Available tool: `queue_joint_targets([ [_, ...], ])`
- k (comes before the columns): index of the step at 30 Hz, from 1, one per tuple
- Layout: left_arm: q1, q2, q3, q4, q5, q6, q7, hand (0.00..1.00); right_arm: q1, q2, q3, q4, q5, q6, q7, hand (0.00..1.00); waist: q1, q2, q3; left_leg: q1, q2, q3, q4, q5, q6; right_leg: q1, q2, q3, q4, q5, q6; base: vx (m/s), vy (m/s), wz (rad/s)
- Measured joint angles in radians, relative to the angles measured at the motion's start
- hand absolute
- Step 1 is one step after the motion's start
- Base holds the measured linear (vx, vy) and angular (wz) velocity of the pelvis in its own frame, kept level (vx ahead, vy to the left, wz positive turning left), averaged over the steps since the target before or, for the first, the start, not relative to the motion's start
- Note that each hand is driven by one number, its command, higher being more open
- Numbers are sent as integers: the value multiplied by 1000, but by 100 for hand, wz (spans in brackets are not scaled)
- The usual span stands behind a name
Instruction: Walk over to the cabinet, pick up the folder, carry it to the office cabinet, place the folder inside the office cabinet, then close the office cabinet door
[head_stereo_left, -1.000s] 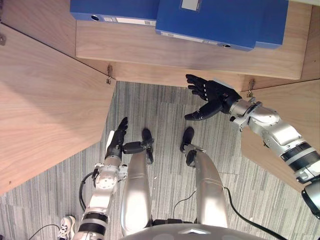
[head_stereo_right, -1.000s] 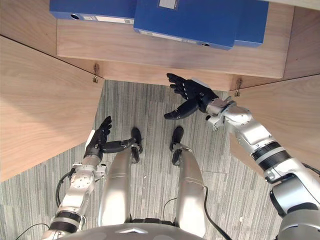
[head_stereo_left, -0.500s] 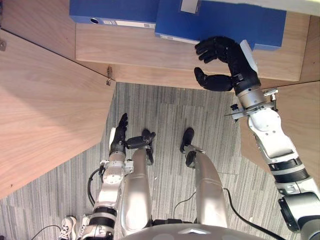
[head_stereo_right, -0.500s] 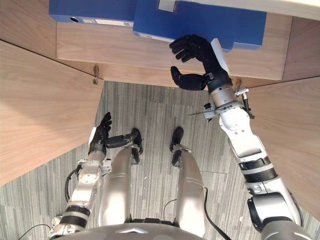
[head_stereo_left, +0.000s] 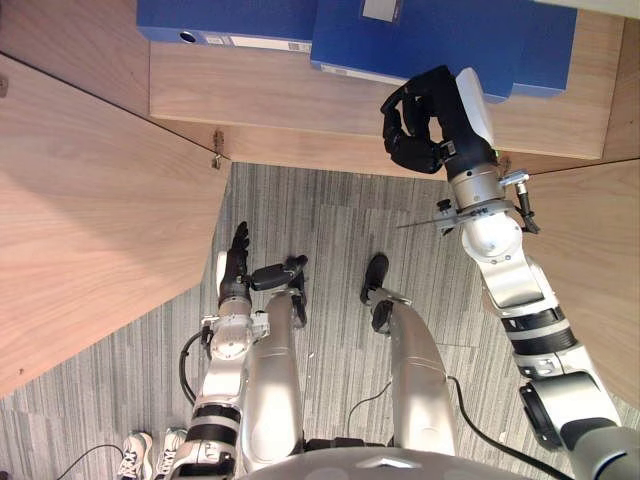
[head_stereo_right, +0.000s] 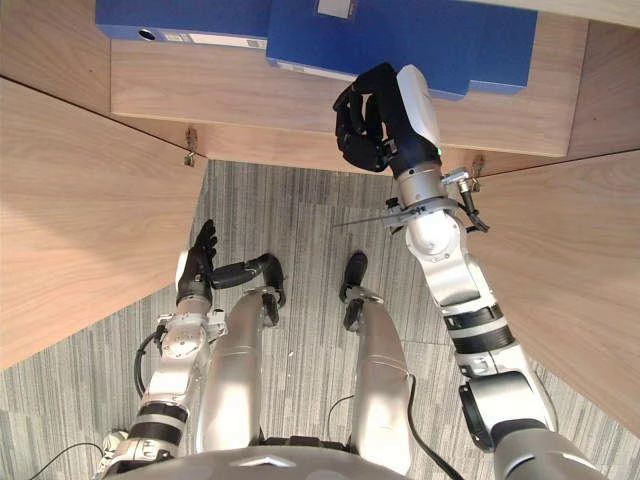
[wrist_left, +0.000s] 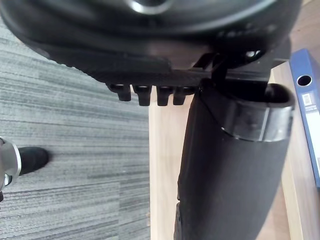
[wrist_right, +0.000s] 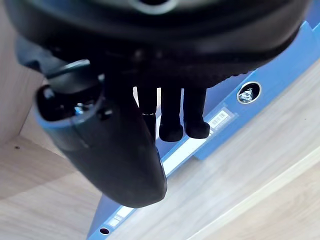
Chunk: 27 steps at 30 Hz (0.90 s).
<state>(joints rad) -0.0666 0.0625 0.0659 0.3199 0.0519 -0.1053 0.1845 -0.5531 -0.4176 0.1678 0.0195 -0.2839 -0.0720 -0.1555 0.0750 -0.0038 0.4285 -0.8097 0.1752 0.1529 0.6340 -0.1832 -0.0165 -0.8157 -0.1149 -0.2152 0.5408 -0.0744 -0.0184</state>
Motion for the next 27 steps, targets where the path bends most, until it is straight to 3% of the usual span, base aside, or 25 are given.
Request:
queue_joint_targets([
  [10, -30, 0, 3, 30, 0, 3, 33, 100, -126, 60, -31, 176, -38, 61, -62, 0, 3, 1, 0, -29, -4, -7, 3, 2, 2, -26, -4, -3, 10, 0, -1, -19, 3, 1],
  [20, -76, -12, 39, 76, -2, 5, 60, 100, -313, 63, -97, 332, 17, 93, -136, 0, 4, 5, 1, -54, -14, -15, -3, 7, 6, -47, -14, -10, 9, 0, -1, -4, 8, 3],
  [27, -91, -14, 38, 103, -20, 5, 80, 100, -415, 57, -147, 399, 51, 105, -167, 0, 3, 21, 1, -78, -25, -25, -6, 16, 7, -64, -24, -22, 5, 1, 0, -7, 6, 6],
])
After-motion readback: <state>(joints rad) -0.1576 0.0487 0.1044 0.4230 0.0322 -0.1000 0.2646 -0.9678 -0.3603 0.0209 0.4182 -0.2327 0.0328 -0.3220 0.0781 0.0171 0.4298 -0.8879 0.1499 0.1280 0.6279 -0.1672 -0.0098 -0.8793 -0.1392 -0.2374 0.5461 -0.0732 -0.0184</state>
